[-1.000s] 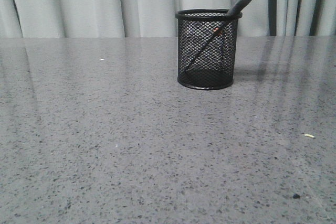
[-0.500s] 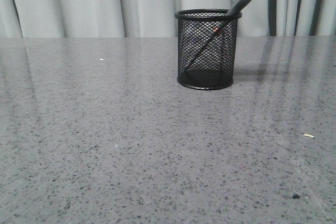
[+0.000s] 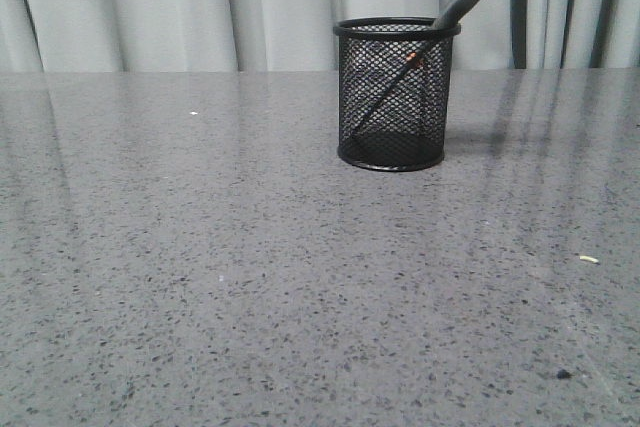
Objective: Put scissors into bucket
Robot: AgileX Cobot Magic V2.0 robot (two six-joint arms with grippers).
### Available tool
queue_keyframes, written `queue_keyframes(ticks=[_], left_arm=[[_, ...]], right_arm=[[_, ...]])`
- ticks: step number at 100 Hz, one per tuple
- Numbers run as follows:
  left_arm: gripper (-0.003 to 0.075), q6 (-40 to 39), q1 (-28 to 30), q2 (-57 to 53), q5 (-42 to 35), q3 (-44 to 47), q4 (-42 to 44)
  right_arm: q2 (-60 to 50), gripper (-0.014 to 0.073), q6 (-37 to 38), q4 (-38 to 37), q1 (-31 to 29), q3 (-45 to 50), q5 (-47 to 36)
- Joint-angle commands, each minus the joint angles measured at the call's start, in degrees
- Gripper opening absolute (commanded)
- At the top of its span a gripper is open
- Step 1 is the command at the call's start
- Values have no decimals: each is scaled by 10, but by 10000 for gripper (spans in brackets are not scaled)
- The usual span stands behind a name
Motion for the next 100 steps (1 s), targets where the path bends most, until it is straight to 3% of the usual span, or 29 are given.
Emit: queue_keyframes(ticks=[1,50,62,84,100], left_arm=[[-20,-8,-4,8,-46,-13,-3],[-20,-5,17,8,-57,12,-25],[-19,-9,66,8,-73,60,-33],[-19,-105,190,8,-202,200,-59],[-19,-105,263,8,-197,240,-99]], right_arm=[[8,-45,-6,1,0,-12,-50],[8,-45,-6,1,0,-12,-50],[8,-45,-6,1,0,-12,-50],[8,-45,-6,1,0,-12,-50],[8,-45,-6,1,0,-12,-50]])
